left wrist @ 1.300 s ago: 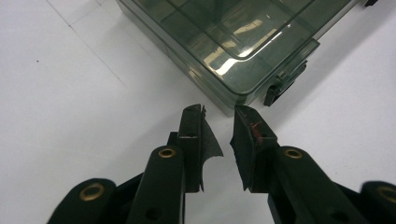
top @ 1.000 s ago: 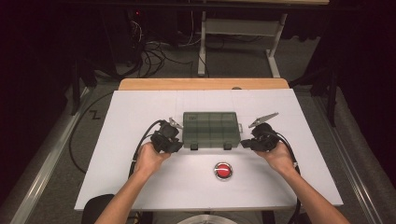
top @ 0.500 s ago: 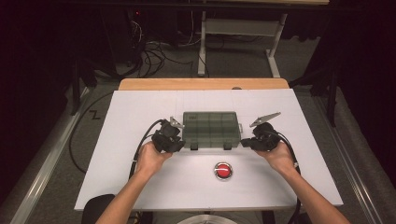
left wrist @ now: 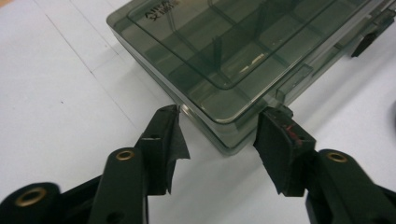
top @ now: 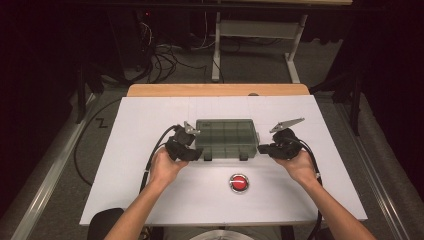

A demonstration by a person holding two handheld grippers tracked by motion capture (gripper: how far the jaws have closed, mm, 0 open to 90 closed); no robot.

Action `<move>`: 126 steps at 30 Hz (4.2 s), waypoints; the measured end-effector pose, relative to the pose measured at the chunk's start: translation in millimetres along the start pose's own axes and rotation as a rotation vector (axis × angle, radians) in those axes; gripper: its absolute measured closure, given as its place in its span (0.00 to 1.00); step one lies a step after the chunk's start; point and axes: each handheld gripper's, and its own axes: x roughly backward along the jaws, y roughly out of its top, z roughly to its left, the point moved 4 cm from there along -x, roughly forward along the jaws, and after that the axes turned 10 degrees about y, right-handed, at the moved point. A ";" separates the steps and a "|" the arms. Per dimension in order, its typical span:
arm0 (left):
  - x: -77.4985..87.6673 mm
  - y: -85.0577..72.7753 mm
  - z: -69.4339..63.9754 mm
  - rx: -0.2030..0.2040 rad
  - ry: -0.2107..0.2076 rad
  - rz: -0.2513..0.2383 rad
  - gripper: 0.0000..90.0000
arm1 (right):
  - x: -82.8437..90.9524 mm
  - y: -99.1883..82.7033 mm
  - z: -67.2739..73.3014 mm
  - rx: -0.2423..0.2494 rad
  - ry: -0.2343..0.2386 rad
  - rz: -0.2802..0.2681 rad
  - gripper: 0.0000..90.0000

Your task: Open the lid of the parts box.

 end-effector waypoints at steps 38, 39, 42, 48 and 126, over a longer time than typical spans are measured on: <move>15.1 27.4 4.8 0.044 0.065 -0.179 0.45 | -22.3 27.7 -25.5 -0.195 -0.068 -0.010 0.86; 15.2 27.6 5.1 0.047 0.064 -0.180 0.45 | -23.5 28.8 -26.2 -0.194 -0.072 -0.006 0.86; 15.2 28.4 6.1 0.055 0.064 -0.186 0.44 | -27.3 31.1 -28.7 -0.206 -0.083 0.002 0.85; 15.6 30.6 7.3 0.060 0.065 -0.194 0.44 | -34.2 33.4 -34.3 -0.232 -0.100 0.020 0.84; -63.8 63.8 61.8 0.293 0.075 -0.122 0.74 | -37.7 43.9 -40.2 -0.238 -0.097 0.124 0.82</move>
